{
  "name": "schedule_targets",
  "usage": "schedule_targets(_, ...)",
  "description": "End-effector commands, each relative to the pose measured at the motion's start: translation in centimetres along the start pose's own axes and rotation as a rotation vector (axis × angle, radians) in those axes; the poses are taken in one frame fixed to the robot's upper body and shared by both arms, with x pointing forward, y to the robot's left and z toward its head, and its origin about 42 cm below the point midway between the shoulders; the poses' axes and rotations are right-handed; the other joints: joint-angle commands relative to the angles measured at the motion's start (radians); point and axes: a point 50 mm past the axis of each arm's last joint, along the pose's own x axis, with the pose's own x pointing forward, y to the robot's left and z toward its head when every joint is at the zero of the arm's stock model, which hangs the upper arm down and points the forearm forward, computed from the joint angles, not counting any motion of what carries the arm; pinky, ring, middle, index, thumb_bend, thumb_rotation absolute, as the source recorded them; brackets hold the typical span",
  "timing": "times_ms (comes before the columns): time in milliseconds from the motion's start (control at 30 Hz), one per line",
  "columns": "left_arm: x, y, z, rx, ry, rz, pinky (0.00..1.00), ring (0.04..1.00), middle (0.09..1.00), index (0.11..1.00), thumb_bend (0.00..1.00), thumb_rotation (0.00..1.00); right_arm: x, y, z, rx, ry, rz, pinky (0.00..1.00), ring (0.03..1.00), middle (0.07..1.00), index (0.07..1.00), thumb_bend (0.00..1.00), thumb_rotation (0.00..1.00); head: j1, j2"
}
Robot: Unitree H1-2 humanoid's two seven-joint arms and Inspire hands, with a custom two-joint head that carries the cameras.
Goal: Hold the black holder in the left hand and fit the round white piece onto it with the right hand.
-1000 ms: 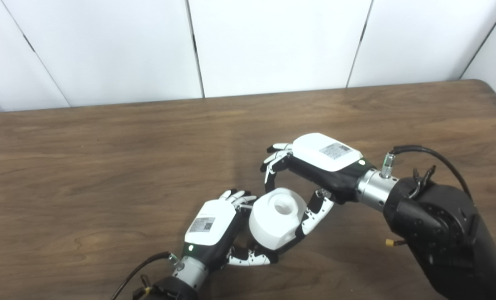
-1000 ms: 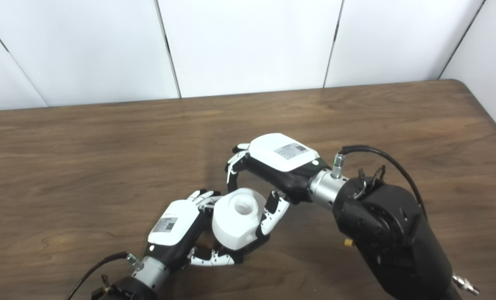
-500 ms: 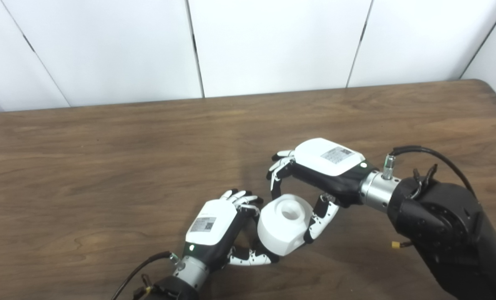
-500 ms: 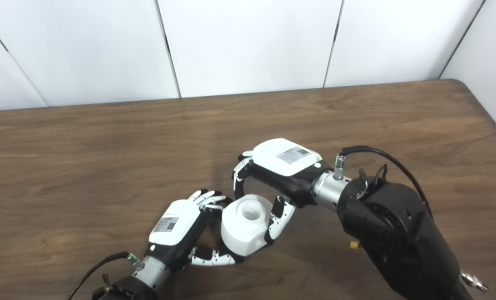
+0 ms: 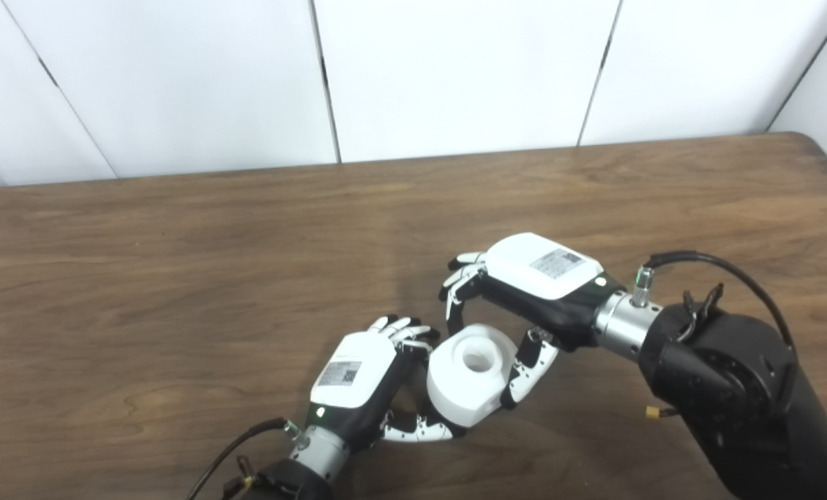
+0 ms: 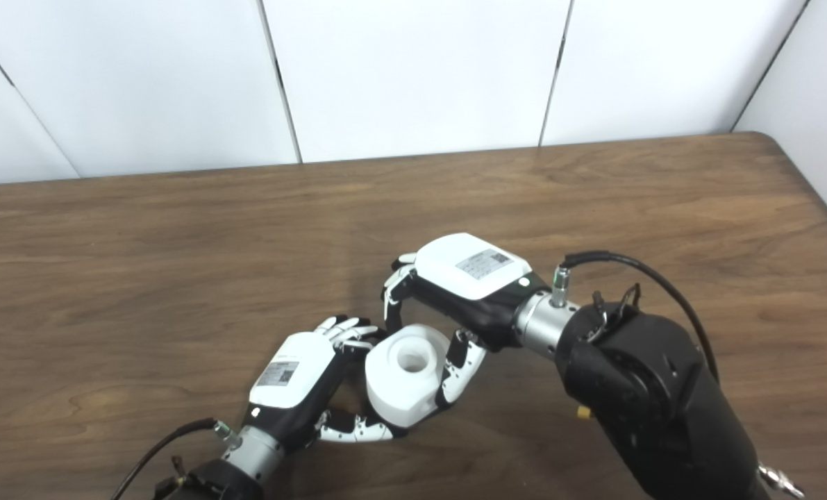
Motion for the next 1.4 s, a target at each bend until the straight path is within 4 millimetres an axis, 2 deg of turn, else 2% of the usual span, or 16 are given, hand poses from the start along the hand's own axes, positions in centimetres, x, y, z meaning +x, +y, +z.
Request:
schedule_targets(0, 0.0, -1.5, -0.3, 0.015, 0.026, -0.09, 0.95, 0.892, 0.828, 0.485, 0.52, 0.06, 0.0, -0.7, 0.4, -0.035, -0.013, -0.055, 0.83, 0.898, 0.786, 0.482, 0.53, 0.14, -0.001, 0.002)
schedule_targets(433, 0.0, -1.5, -0.3, 0.015, 0.024, -0.085, 0.95, 0.888, 0.824, 0.484, 0.52, 0.06, -0.3, -1.1, 0.0, -0.067, 0.012, -0.056, 0.8, 0.904, 0.785, 0.49, 0.52, 0.15, -0.002, -0.001)
schedule_targets(467, 0.0, -1.5, -0.3, 0.014, 0.024, -0.086, 0.95, 0.889, 0.826, 0.484, 0.52, 0.06, -0.3, -1.1, 0.0, -0.066, 0.012, -0.056, 0.79, 0.903, 0.783, 0.54, 0.78, 0.22, -0.002, -0.001)
schedule_targets(500, 0.1, -1.5, -0.3, 0.015, 0.025, -0.089, 0.95, 0.89, 0.826, 0.484, 0.52, 0.06, -0.3, -1.2, 0.0, -0.059, 0.012, -0.056, 0.79, 0.902, 0.782, 0.557, 0.87, 0.25, -0.002, -0.001)
schedule_targets(567, 0.1, -1.5, -0.3, 0.018, 0.026, -0.091, 0.96, 0.894, 0.829, 0.484, 0.52, 0.06, -0.3, -1.3, -0.1, -0.052, 0.013, -0.055, 0.8, 0.904, 0.785, 0.577, 0.95, 0.27, -0.001, 0.0)
schedule_targets(667, 0.1, -1.5, -0.3, 0.019, 0.026, -0.093, 0.96, 0.892, 0.827, 0.484, 0.52, 0.06, -0.2, -1.5, -0.1, -0.051, 0.012, -0.052, 0.8, 0.907, 0.791, 0.589, 0.99, 0.3, -0.001, 0.0)
schedule_targets(1000, 0.0, -1.5, -0.5, 0.019, 0.025, -0.097, 0.96, 0.894, 0.828, 0.484, 0.52, 0.06, -0.3, -2.3, -0.3, -0.074, 0.023, -0.03, 0.85, 0.921, 0.823, 0.653, 1.0, 0.4, -0.004, -0.001)
schedule_targets(1367, 0.1, -1.4, -0.5, 0.025, 0.026, -0.099, 0.96, 0.894, 0.829, 0.484, 0.52, 0.06, -0.3, -2.9, -0.2, -0.085, 0.036, -0.011, 0.88, 0.937, 0.849, 0.687, 1.0, 0.44, -0.003, -0.001)
